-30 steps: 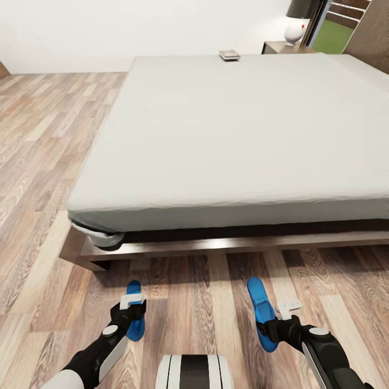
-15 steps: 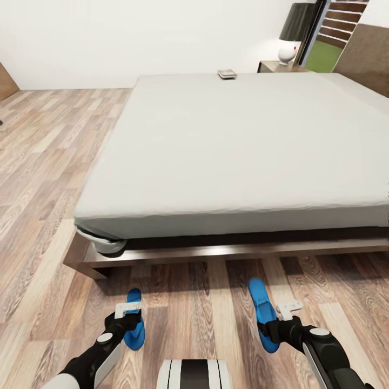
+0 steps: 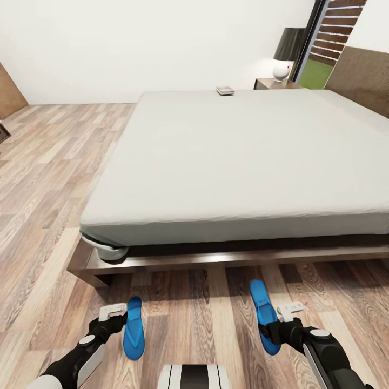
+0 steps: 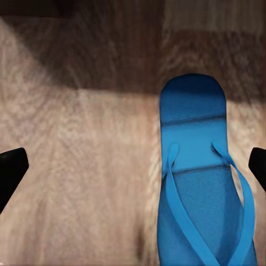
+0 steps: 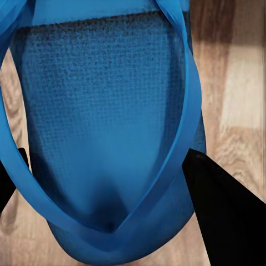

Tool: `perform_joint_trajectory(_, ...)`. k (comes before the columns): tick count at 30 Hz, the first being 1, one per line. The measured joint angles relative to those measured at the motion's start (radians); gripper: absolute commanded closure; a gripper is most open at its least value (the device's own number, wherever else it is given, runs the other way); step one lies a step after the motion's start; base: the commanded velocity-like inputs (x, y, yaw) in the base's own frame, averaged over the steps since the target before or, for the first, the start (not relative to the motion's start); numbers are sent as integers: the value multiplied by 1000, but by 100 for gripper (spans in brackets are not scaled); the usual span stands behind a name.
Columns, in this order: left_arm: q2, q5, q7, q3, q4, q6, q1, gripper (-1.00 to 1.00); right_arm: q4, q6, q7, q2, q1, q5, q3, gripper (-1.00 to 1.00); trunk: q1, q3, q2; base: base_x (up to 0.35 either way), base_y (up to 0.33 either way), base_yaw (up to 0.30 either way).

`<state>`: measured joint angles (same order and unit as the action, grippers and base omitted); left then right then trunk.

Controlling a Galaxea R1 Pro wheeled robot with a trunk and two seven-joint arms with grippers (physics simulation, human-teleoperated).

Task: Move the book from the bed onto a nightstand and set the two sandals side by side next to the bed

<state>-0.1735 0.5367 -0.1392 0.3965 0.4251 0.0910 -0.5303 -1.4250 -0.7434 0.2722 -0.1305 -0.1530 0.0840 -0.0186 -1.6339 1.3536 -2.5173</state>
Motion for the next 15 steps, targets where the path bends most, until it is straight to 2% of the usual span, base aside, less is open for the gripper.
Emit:
perform_joint_trajectory(3, -2, 2, 2, 1, -1, 0, 0, -100, 1, 0, 0, 0, 0, 0, 0, 100, 1, -12, 1, 0, 0, 0)
perform_joint_trajectory(9, -3, 3, 3, 4, -13, 28, 2, -100, 11, 1, 0, 0, 0, 0, 0, 100, 1, -12, 1, 0, 2, 0)
perform_joint_trajectory(15, -2, -1, 2, 5, -15, 60, 2, -100, 27, 2, 0, 0, 0, 0, 0, 100, 1, -12, 1, 0, 149, 0)
